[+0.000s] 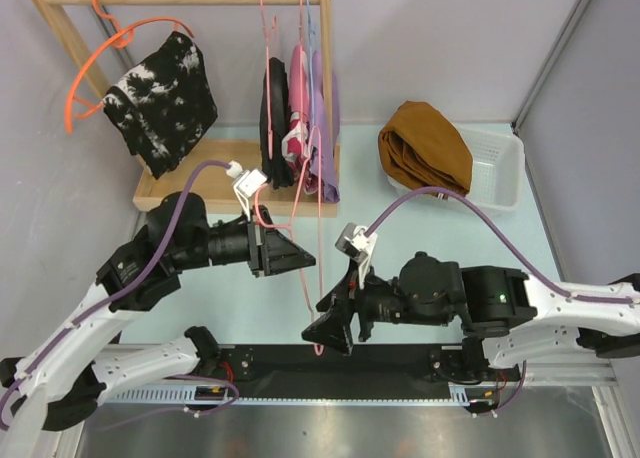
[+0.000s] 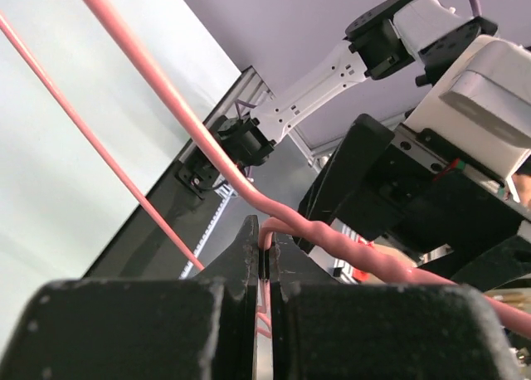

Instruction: Remove the trousers from the hanger

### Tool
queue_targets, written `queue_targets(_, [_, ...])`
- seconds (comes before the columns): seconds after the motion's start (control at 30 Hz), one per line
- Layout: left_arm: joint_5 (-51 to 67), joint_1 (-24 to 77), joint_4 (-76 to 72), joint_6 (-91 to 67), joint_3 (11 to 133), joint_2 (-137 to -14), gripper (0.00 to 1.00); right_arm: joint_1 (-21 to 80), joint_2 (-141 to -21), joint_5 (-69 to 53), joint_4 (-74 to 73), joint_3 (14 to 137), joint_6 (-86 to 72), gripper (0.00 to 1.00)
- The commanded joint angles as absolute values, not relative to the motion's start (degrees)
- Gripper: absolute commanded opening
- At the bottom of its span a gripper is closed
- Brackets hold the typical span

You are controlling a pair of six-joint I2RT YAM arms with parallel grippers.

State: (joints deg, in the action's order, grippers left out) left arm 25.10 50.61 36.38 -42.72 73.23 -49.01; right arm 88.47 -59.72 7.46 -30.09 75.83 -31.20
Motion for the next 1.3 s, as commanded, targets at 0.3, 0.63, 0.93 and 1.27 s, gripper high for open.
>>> queue_targets(0.3, [23.1,50.4,38.0,-49.1,67.9,-39.8,0.0,91.8,-67.3,15.4,-14.3,72.6,-35.1,0.6])
queue_targets(0.63, [19.1,50.4,45.3,-50.4,65.0,-31.5,0.0,91.9,-74.7,11.6,-4.2,70.9,-39.4,0.14])
queue_targets(0.93, [14.0,50.4,50.7,-51.2,63.8,-22.0,0.22,91.7,-81.8,9.0,10.7,68.6,-46.8,0.0])
queue_targets(1.27, [2.0,50.4,57.4,-48.1,69.4,-13.5,0.72,86.7,-85.7,3.2,17.1,70.4,-51.1,0.0])
